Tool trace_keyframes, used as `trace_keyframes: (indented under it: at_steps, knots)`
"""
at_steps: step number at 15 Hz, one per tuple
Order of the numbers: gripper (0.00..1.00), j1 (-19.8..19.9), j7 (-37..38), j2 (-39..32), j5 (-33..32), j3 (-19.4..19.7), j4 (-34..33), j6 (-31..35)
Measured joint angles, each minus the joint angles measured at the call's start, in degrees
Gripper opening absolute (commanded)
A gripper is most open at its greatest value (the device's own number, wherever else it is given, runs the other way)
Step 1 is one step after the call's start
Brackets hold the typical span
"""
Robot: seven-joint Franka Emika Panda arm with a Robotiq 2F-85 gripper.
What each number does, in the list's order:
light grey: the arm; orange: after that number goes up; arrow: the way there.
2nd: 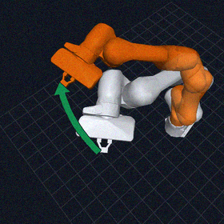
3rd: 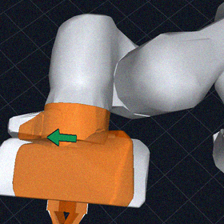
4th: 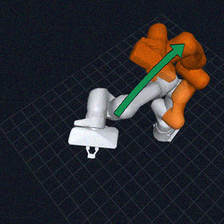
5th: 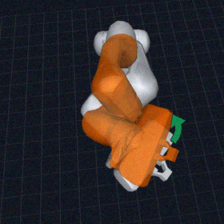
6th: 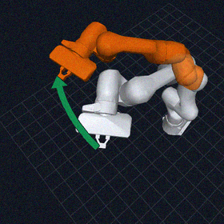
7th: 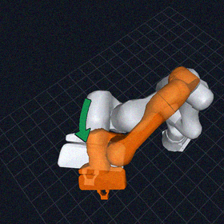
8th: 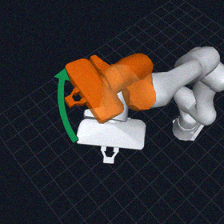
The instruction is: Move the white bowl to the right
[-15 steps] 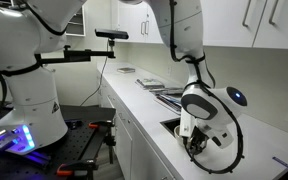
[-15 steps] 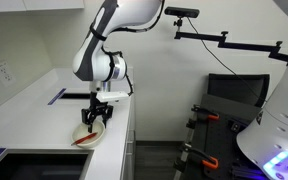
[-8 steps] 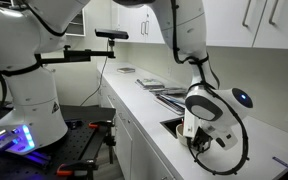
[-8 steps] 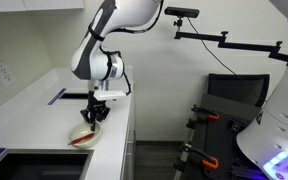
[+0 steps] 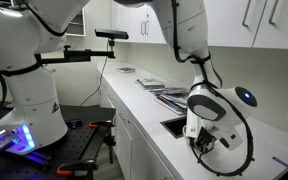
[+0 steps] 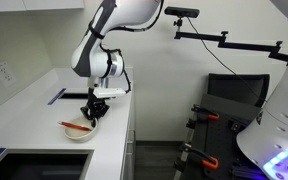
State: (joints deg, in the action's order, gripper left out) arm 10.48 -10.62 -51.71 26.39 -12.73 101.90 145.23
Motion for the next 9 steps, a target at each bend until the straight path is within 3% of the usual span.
trace_keyframes:
  at_steps: [5,9]
  knots:
    - [0.03,-0.05,7.66,2.38,0.44,2.05,-0.35,5.96]
    - [0.03,-0.23,14.73,2.46,0.44,5.20,-1.69,6.13]
